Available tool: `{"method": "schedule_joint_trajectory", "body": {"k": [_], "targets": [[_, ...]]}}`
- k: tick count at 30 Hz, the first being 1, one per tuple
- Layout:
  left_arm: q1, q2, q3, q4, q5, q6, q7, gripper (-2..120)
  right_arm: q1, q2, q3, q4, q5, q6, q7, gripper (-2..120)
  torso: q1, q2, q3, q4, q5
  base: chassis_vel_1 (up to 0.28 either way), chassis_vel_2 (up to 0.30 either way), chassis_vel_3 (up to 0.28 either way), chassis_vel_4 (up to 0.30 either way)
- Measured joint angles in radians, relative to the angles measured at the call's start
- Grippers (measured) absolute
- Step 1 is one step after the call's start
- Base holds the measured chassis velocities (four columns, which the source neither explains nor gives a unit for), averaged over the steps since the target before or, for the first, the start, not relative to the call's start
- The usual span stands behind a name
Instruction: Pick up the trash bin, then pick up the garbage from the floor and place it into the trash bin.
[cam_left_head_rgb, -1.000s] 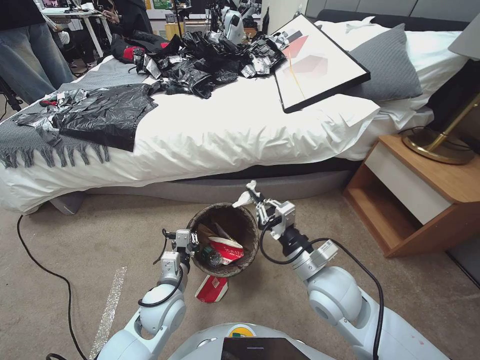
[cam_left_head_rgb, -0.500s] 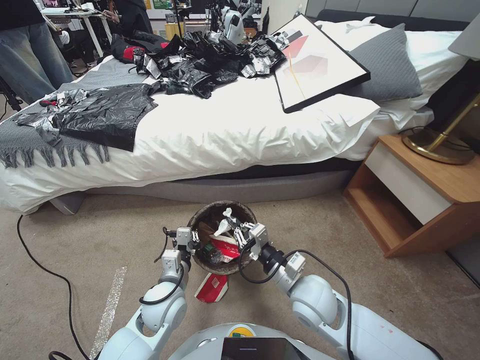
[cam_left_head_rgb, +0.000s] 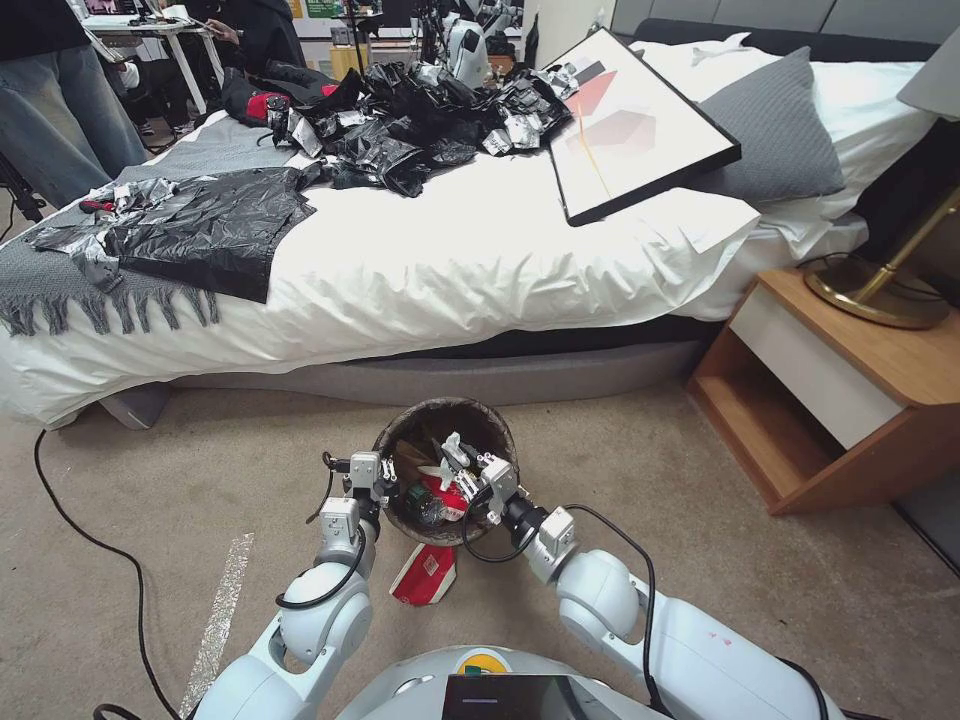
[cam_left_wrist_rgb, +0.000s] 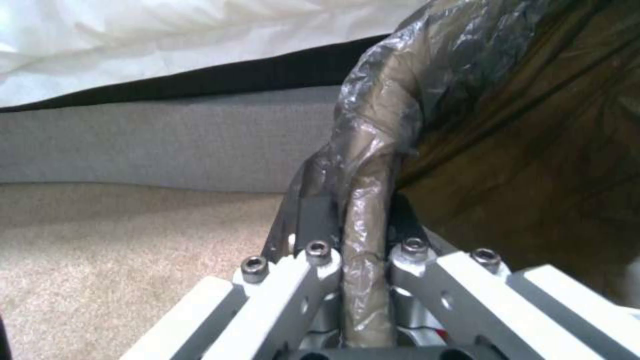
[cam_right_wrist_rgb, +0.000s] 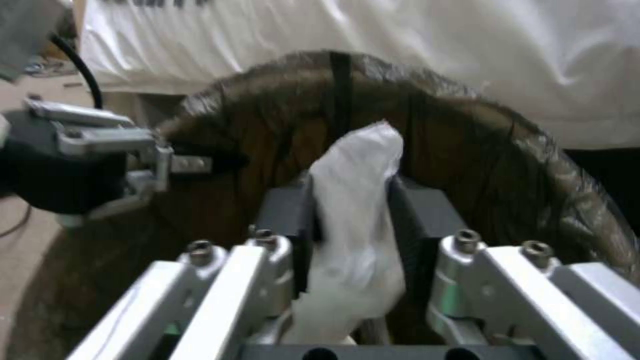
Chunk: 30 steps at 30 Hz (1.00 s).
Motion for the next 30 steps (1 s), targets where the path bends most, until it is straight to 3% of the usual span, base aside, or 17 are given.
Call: {"method": "schedule_joint_trajectory", "body": {"k": [13,18,25,27,28,30], "targets": [[-0.002,-0.004,0.0,0.002,-0.005,-0.001,-0.002,0,-0.002,0.011,0.0,0.0,-0.005,0.001,0.025,81,0.0,0.0,0.0,-0.0001,0.0,0.0,0.0,0.0,0.0],[-0.001,-0.004,-0.002,0.002,-0.006,-0.001,-0.002,0,-0.016,0.012,0.022,0.031,0.007,0.027,0.015,95,0.0,0.0,0.0,0.0001,0.0001,0.0,0.0,0.0,0.0],[0.002,-0.003,-0.013,0.001,-0.007,-0.002,-0.002,0,-0.085,-0.005,0.137,0.153,0.049,0.034,0.038,100,0.0,0.0,0.0,0.0,0.0001,0.0,0.0,0.0,0.0],[0.002,-0.002,-0.022,0.004,-0.002,-0.01,-0.001,0,-0.178,-0.024,0.296,0.232,0.052,-0.007,0.116,100,0.0,0.0,0.0,-0.0002,0.0001,0.0,0.0,0.0,0.0],[0.002,-0.002,-0.022,0.004,-0.002,-0.01,-0.001,0,-0.178,-0.024,0.296,0.232,0.052,-0.007,0.116,100,0.0,0.0,0.0,-0.0002,0.0001,0.0,0.0,0.0,0.0],[0.002,-0.005,-0.029,0.007,0.0,-0.013,-0.001,0,-0.241,-0.018,0.413,0.256,0.024,-0.029,0.169,100,0.0,0.0,0.0,-0.0003,0.0003,0.0,0.0,0.0,0.0]]}}
